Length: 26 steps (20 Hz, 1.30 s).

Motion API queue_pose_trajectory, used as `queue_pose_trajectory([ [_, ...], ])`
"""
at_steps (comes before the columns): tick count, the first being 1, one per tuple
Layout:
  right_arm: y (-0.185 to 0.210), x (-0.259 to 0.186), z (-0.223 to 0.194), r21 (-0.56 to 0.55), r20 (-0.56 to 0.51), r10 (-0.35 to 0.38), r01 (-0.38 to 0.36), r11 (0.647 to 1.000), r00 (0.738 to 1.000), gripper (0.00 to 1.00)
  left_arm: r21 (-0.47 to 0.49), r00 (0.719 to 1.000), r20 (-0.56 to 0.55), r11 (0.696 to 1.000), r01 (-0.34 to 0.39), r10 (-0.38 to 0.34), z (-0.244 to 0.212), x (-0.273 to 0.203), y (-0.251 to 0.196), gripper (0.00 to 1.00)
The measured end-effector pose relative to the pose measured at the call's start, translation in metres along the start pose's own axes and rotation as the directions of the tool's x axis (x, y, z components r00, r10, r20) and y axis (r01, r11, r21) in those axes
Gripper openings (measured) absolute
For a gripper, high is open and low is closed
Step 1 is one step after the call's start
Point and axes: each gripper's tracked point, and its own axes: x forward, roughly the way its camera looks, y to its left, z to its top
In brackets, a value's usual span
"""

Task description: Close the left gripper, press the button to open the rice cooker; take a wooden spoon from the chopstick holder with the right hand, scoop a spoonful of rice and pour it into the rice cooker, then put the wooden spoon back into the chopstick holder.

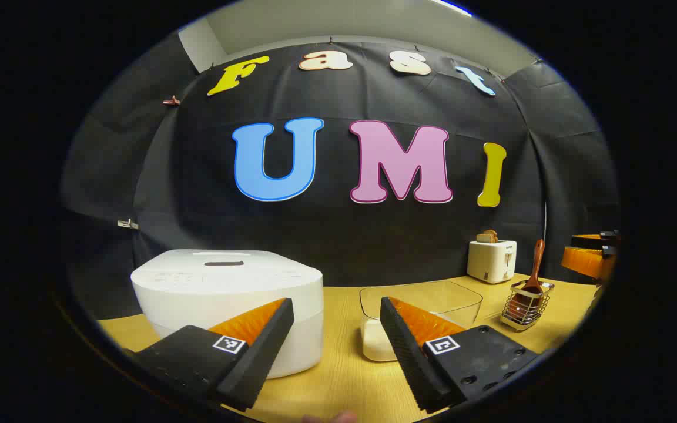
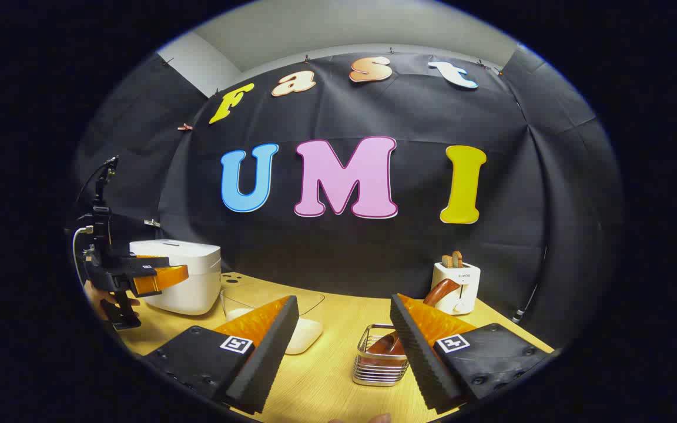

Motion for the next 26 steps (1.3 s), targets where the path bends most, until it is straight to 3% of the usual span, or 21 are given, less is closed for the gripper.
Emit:
queue_pose_trajectory([
  [25,0.0095,-0.0052,0.0101,-0.028,0.028,0.018,-0.018,0.999,0.999,0.97,-0.011,1.0,-0.004,1.0,0.009,-0.009,0.0004,-0.0019,-0.0009,0.95],
  [26,0.0103,-0.0052,0.0099,-0.028,0.029,0.02,-0.019,0.999,0.999,0.97,-0.016,1.0,-0.01,1.0,0.016,-0.016,0.0009,-0.0026,-0.0026,0.9],
])
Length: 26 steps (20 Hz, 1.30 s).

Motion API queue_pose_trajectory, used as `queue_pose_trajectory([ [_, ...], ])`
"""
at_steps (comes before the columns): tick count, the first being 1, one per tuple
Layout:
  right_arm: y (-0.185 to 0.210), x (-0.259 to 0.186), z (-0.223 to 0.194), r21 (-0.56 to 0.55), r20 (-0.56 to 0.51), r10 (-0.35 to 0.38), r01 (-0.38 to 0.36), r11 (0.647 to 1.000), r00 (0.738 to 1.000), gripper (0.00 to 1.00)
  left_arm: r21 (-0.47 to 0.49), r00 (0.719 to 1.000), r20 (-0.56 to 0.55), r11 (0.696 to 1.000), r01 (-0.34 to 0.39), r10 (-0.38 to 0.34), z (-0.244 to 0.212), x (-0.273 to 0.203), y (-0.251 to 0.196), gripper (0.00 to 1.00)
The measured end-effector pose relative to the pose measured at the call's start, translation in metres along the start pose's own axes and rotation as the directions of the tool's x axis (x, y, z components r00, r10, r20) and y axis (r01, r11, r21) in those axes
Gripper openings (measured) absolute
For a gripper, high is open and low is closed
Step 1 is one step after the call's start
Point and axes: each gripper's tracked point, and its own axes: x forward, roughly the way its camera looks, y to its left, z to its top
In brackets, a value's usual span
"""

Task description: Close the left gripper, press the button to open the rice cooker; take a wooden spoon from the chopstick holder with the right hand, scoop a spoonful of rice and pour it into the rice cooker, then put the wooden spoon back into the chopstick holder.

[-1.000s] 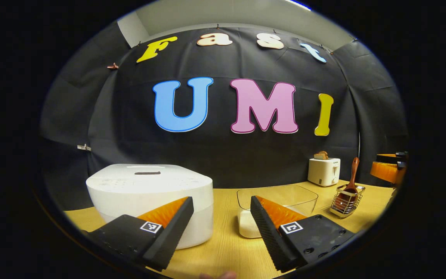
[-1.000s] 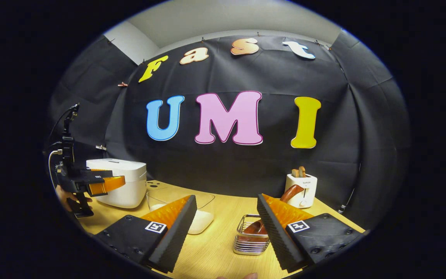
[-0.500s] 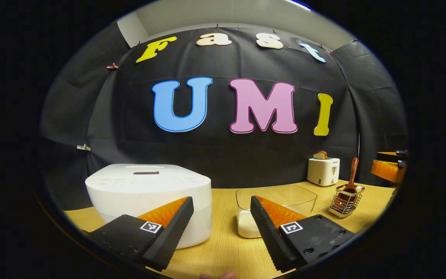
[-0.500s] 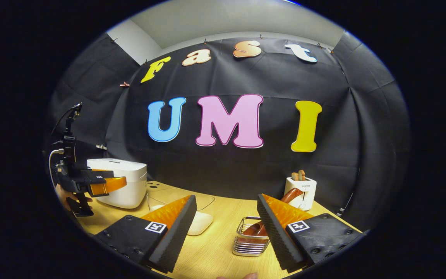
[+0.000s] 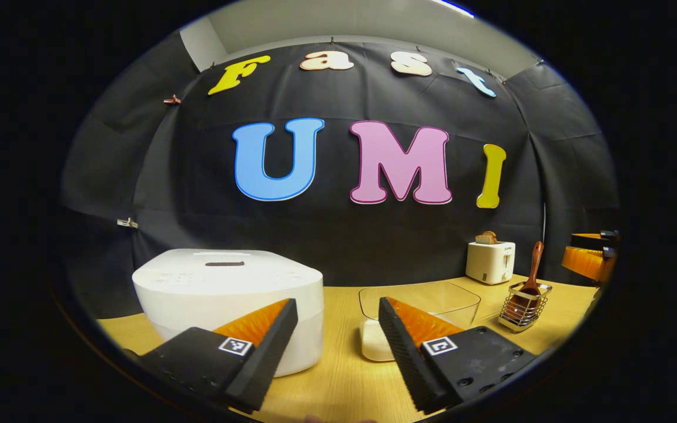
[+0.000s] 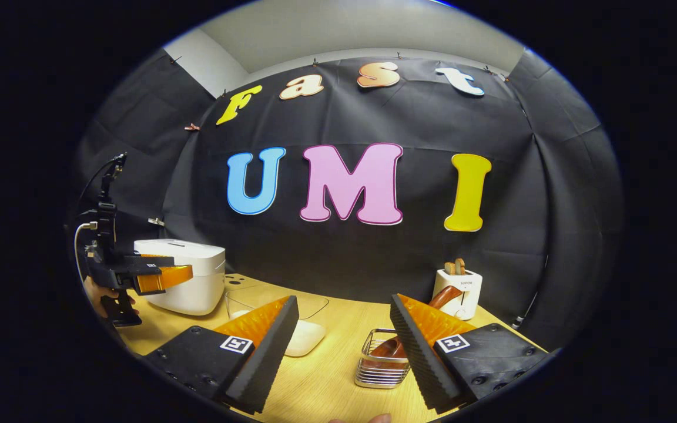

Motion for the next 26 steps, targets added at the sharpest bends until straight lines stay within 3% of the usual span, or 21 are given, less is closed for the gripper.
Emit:
queue_pose_trajectory([
  [1,0.0,0.001,0.0,-0.001,0.001,0.001,-0.001,1.0,1.0,0.97,-0.002,1.0,-0.005,1.0,0.02,-0.02,-0.001,-0.001,-0.003,0.82],
  [2,0.0,0.0,0.0,-0.003,0.0,0.001,-0.001,1.0,1.0,0.97,-0.007,0.999,-0.005,0.999,0.052,-0.052,0.001,-0.002,-0.009,0.64],
  [4,-0.001,0.0,-0.002,-0.001,-0.004,0.001,-0.001,1.0,1.0,0.97,-0.028,0.999,-0.004,0.999,0.045,-0.046,0.001,-0.002,-0.005,0.23],
  [6,0.0,0.0,-0.001,0.004,-0.006,0.006,-0.006,1.0,1.0,0.97,-0.032,0.999,-0.017,0.998,0.045,-0.046,0.002,-0.001,0.0,0.06],
  [9,-0.004,-0.001,0.003,-0.005,0.006,-0.004,0.004,1.0,1.0,0.97,-0.019,0.999,0.005,0.998,0.052,-0.052,0.019,-0.008,0.015,0.05],
  [13,-0.005,-0.001,0.003,-0.009,0.009,-0.01,0.01,1.0,1.0,0.97,-0.066,0.995,0.073,0.995,0.073,-0.068,0.075,-0.008,0.055,0.05],
  [15,-0.006,-0.001,0.002,-0.007,0.006,-0.009,0.009,1.0,1.0,0.97,-0.004,0.997,0.072,1.0,0.031,-0.03,0.098,0.002,0.086,0.09],
  [16,-0.006,0.0,0.002,-0.005,0.002,-0.008,0.008,1.0,1.0,0.97,0.021,0.998,0.059,1.0,0.012,-0.013,0.105,0.009,0.1,0.05],
  [20,-0.007,-0.001,0.002,-0.002,0.003,-0.009,0.009,1.0,1.0,0.97,0.019,0.993,-0.105,0.999,0.051,-0.048,0.095,0.04,0.119,0.05],
  [22,-0.008,-0.001,0.003,-0.006,0.006,-0.013,0.013,1.0,1.0,0.97,0.014,0.976,-0.21,0.998,0.058,-0.054,0.075,0.05,0.126,0.05],
  [26,-0.008,0.0,0.0,0.0,0.002,-0.012,0.012,1.0,1.0,0.97,0.047,0.947,-0.321,0.998,0.047,-0.029,0.055,0.068,0.14,0.05],
])
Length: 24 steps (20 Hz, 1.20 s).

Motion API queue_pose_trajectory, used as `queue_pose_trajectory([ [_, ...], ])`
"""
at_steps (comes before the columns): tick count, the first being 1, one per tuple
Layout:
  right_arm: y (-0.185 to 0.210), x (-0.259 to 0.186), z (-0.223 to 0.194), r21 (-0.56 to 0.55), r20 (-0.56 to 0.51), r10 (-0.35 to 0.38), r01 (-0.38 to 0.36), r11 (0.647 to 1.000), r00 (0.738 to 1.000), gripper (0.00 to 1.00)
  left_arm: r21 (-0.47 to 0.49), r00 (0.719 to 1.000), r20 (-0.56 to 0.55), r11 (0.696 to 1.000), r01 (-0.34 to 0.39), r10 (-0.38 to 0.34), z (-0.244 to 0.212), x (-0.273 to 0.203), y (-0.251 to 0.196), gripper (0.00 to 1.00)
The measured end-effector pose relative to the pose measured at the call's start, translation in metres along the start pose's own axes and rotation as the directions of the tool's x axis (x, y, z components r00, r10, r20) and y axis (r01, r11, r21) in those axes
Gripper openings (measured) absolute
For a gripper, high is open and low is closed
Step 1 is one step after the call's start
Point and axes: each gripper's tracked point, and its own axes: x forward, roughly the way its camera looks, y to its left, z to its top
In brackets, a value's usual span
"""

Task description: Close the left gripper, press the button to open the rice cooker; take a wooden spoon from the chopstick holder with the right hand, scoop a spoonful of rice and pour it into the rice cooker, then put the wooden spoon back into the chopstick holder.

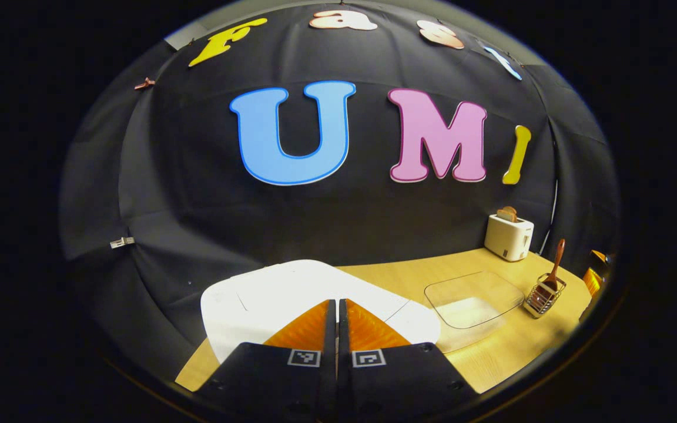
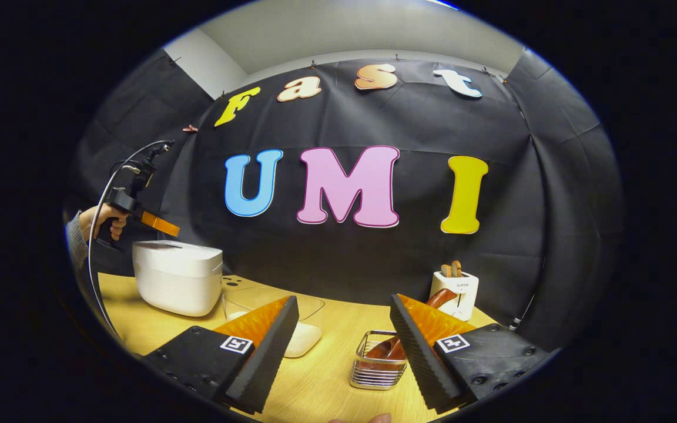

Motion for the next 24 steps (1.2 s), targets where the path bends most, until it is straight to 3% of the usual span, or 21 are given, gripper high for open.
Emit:
queue_pose_trajectory([
  [5,0.0,0.0,0.0,0.008,-0.004,0.003,-0.003,1.0,1.0,0.97,-0.022,0.996,-0.089,1.0,0.016,-0.018,-0.022,0.01,-0.002,0.05],
  [12,-0.001,0.002,-0.004,0.021,-0.017,0.003,-0.003,1.0,1.0,0.97,-0.06,0.991,-0.13,0.998,0.035,-0.042,-0.032,0.011,-0.004,0.06],
  [16,0.002,-0.001,0.001,0.008,-0.005,0.009,-0.009,1.0,1.0,0.97,-0.011,0.989,-0.148,1.0,0.016,-0.017,-0.028,0.011,-0.004,0.06],
  [20,-0.003,-0.002,0.003,0.008,0.002,-0.002,0.002,1.0,1.0,0.97,0.042,0.999,0.01,0.998,-0.053,0.052,0.017,0.006,0.007,0.06],
  [24,-0.005,-0.003,0.005,0.018,0.007,-0.007,0.007,1.0,1.0,0.97,0.025,0.972,0.179,0.987,-0.16,0.153,0.071,-0.01,0.037,0.06],
])
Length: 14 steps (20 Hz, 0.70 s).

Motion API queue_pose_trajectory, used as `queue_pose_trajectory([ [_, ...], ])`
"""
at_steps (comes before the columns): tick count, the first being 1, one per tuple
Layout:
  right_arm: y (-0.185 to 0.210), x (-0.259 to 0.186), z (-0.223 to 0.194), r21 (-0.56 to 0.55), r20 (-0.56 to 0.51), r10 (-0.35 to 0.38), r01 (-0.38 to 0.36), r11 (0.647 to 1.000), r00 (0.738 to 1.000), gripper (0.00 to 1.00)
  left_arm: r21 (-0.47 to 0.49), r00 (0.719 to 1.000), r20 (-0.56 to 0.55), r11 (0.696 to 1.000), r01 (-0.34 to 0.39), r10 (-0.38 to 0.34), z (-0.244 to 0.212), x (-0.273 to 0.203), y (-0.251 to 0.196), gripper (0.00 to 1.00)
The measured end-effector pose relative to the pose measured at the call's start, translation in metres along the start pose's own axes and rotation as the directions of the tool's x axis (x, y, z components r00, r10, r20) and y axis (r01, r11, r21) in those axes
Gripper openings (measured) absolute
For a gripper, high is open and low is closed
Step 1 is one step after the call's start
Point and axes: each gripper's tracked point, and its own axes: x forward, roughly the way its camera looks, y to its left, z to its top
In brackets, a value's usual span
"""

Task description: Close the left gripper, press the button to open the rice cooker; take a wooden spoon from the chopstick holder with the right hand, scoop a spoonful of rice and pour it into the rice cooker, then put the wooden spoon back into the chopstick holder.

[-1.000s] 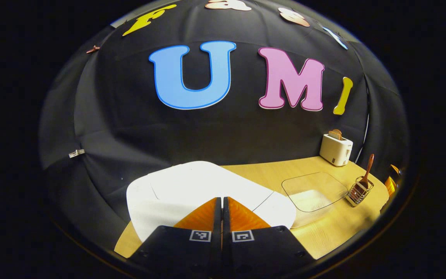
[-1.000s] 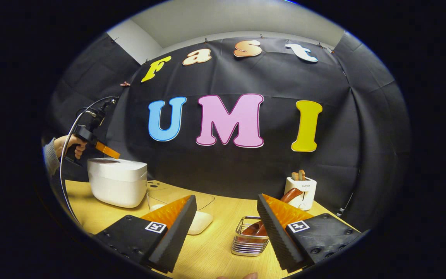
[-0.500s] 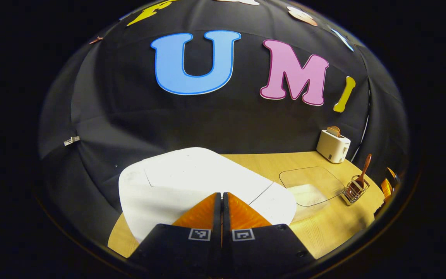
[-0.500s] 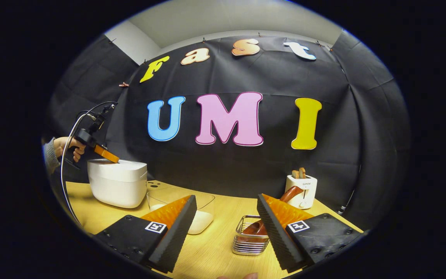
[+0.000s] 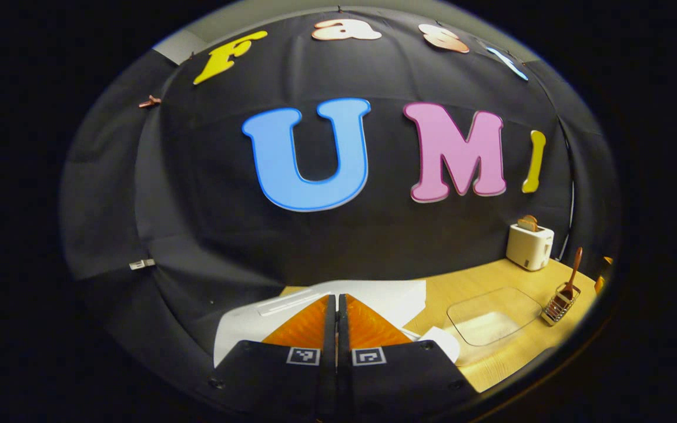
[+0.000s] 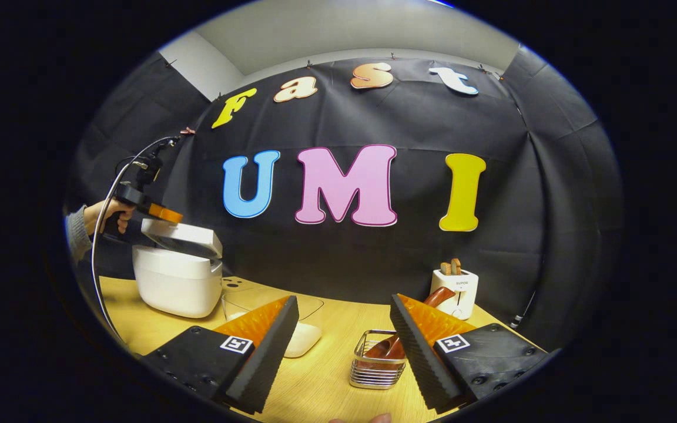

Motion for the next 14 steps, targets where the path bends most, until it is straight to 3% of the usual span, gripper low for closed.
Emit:
queue_pose_trajectory([
  [4,-0.002,0.0,0.002,0.002,0.011,-0.005,0.005,1.0,1.0,0.97,-0.036,0.98,0.175,0.995,-0.092,0.097,0.04,-0.012,0.032,0.06],
  [9,-0.006,0.001,0.003,0.009,0.019,-0.014,0.013,1.0,1.0,0.97,-0.131,0.953,0.273,0.987,-0.096,0.128,0.043,-0.041,0.03,0.05],
  [11,-0.01,0.002,0.0,0.006,0.006,-0.021,0.021,1.0,1.0,0.97,-0.171,0.943,0.311,0.983,-0.066,0.117,0.039,-0.054,0.019,0.25],
  [14,-0.022,0.003,-0.007,0.006,-0.018,-0.051,0.051,0.999,0.999,0.97,-0.219,0.94,0.329,0.976,-0.019,0.093,0.021,-0.074,-0.002,0.69],
])
